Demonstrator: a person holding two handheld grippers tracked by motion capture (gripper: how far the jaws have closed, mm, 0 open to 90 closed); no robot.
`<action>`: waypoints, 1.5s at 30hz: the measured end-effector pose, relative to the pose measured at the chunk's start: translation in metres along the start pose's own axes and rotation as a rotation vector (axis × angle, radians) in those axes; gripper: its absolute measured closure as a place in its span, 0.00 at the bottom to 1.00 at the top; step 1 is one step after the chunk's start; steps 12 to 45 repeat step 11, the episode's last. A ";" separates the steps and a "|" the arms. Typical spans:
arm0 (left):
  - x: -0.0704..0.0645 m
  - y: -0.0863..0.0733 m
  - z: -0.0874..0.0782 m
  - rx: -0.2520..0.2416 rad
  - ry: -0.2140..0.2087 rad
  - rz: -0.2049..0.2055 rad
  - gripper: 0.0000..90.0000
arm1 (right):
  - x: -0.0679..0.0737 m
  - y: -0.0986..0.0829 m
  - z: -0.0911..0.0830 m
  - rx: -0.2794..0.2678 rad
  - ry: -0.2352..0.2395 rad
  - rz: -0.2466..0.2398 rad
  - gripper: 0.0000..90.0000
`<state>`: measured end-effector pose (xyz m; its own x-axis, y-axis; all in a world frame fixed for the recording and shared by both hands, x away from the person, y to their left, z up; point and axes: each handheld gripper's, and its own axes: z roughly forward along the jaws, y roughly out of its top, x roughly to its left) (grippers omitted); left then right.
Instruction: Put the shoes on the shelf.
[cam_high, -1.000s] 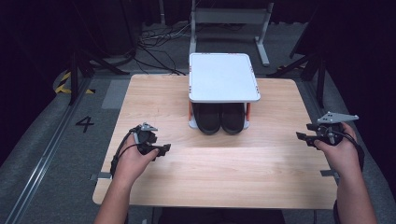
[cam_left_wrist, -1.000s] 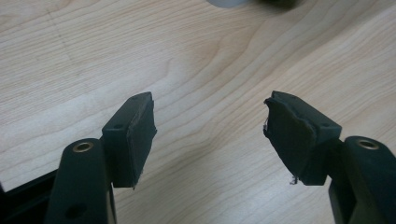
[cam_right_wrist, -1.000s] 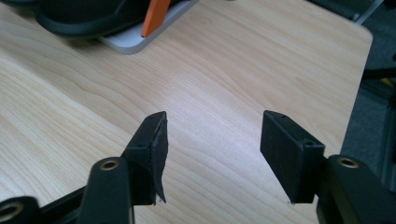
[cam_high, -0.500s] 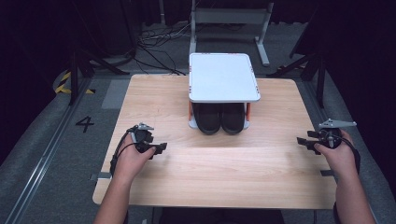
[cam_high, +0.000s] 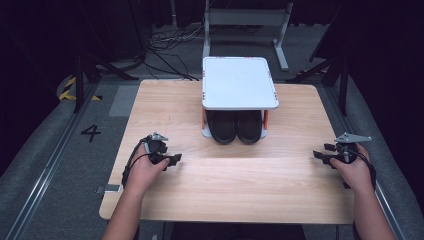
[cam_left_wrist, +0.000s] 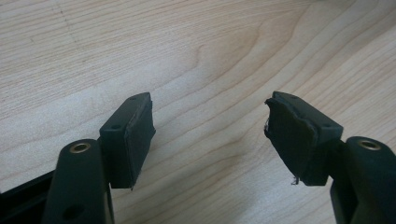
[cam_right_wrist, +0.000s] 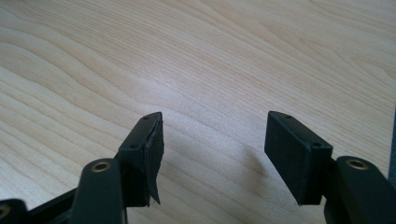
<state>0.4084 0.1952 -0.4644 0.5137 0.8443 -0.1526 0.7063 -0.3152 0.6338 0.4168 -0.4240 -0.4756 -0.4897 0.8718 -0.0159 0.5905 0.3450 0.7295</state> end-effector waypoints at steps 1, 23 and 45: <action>0.000 0.000 0.000 0.001 0.002 -0.003 0.36 | 0.000 -0.001 0.001 0.003 0.001 0.000 0.42; 0.000 0.002 -0.001 -0.074 0.002 0.006 0.37 | 0.003 -0.001 0.003 -0.020 -0.010 0.032 0.38; 0.000 0.002 -0.001 -0.074 0.002 0.006 0.37 | 0.003 -0.001 0.003 -0.020 -0.010 0.032 0.38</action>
